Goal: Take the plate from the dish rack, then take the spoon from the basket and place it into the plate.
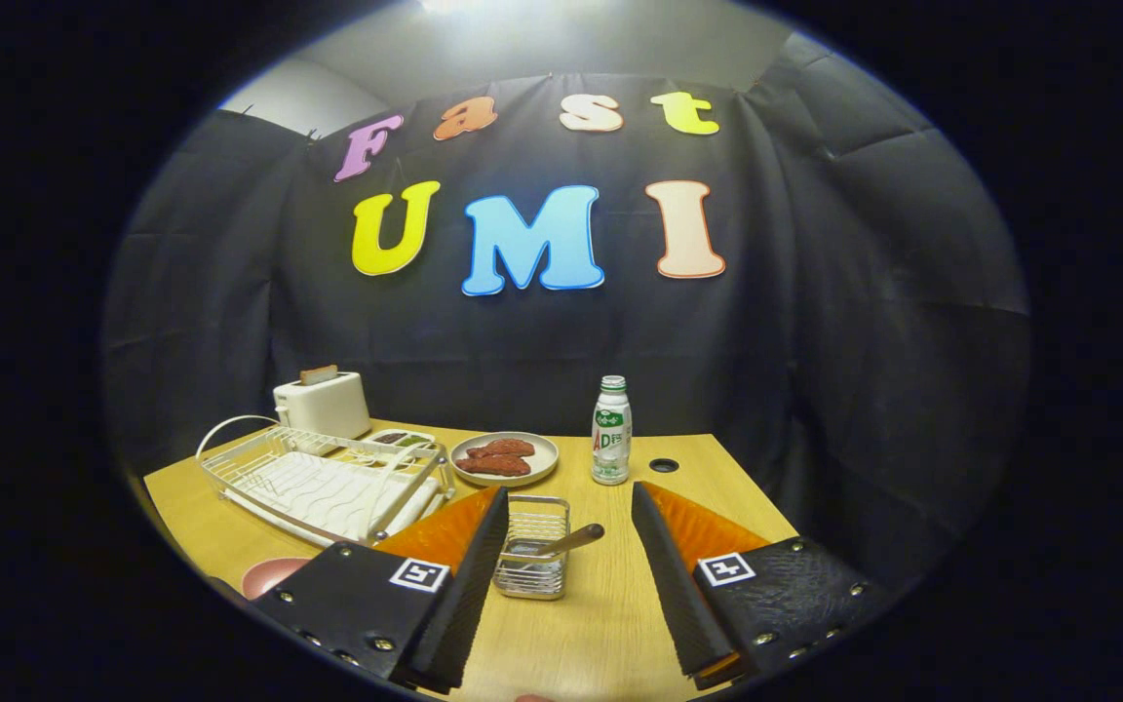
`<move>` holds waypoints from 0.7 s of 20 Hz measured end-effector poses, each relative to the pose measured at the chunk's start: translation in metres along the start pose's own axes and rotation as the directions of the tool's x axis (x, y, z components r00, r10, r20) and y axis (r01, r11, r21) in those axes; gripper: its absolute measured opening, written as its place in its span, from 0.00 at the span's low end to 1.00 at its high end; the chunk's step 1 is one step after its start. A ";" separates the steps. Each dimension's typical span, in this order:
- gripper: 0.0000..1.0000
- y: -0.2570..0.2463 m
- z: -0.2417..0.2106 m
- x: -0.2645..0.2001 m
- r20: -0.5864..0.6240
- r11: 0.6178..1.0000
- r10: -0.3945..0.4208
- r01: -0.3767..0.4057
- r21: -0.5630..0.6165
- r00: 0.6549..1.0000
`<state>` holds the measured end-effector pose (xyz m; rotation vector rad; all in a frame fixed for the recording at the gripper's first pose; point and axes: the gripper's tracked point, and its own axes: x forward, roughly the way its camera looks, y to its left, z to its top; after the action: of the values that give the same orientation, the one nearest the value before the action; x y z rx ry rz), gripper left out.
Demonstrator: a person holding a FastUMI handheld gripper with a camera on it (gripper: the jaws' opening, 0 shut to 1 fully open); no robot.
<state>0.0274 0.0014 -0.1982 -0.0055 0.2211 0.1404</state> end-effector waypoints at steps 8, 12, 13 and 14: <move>0.77 -0.012 -0.024 0.057 -0.018 0.993 0.010 -0.008 0.114 1.000; 0.72 0.001 -0.033 0.071 -0.039 0.985 0.065 -0.058 0.160 0.997; 0.53 -0.002 -0.033 0.072 -0.039 0.988 0.044 -0.038 0.147 0.998; 0.46 -0.005 -0.031 0.073 -0.029 0.989 0.034 -0.029 0.143 0.999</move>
<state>0.0922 0.0058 -0.2446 0.1380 0.2626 0.1560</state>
